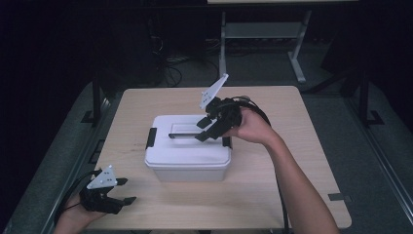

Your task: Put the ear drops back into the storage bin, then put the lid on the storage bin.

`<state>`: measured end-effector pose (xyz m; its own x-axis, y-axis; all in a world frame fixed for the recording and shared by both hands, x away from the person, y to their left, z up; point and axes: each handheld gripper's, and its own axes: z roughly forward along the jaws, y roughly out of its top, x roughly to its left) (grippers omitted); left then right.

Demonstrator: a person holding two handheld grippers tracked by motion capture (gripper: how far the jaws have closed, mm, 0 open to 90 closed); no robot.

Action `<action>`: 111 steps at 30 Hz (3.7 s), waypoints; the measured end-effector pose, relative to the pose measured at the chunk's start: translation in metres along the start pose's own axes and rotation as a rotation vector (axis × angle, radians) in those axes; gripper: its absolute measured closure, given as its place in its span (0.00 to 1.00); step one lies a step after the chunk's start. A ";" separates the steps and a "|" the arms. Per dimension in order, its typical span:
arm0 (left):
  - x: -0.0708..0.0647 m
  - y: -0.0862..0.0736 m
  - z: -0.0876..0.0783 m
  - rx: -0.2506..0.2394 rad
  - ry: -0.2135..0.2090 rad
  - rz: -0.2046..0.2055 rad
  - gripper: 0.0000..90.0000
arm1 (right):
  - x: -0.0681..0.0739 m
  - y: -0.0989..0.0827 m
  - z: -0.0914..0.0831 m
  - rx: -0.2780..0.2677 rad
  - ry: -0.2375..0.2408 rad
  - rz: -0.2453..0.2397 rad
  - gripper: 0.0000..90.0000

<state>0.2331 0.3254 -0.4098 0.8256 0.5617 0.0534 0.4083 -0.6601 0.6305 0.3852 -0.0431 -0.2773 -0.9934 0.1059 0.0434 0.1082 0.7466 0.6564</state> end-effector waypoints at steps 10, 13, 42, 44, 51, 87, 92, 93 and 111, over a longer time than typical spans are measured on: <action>0.001 -0.002 -0.002 -0.001 0.007 -0.001 0.33 | 0.000 -0.007 -0.012 0.002 -0.017 0.019 0.52; 0.001 -0.003 -0.003 -0.007 0.012 -0.002 0.33 | 0.001 -0.009 -0.015 -0.001 -0.020 0.019 0.52; 0.004 -0.001 0.000 -0.002 0.016 -0.006 0.33 | 0.009 -0.059 -0.073 -0.046 -0.108 0.084 0.49; 0.004 -0.001 0.001 0.001 0.015 -0.004 0.33 | 0.009 -0.064 -0.076 -0.045 -0.111 0.095 0.49; 0.006 -0.002 0.002 0.005 0.016 -0.005 0.33 | 0.009 -0.074 -0.083 -0.041 -0.119 0.125 0.49; 0.005 -0.001 0.001 0.008 0.018 -0.004 0.33 | 0.012 -0.116 -0.072 0.034 -0.123 0.184 0.46; 0.004 -0.001 0.002 0.009 0.016 -0.006 0.33 | 0.012 -0.126 -0.065 0.035 -0.114 0.202 0.46; 0.004 -0.001 0.002 0.010 0.015 -0.007 0.33 | 0.013 -0.128 -0.064 0.034 -0.112 0.204 0.46; 0.004 -0.001 0.001 0.008 0.016 -0.009 0.33 | 0.019 -0.160 -0.049 -0.003 -0.093 0.245 0.45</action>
<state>0.2367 0.3278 -0.4114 0.8155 0.5756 0.0599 0.4189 -0.6586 0.6250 0.3474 -0.1929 -0.3445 -0.9297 0.3437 0.1320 0.3452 0.6892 0.6371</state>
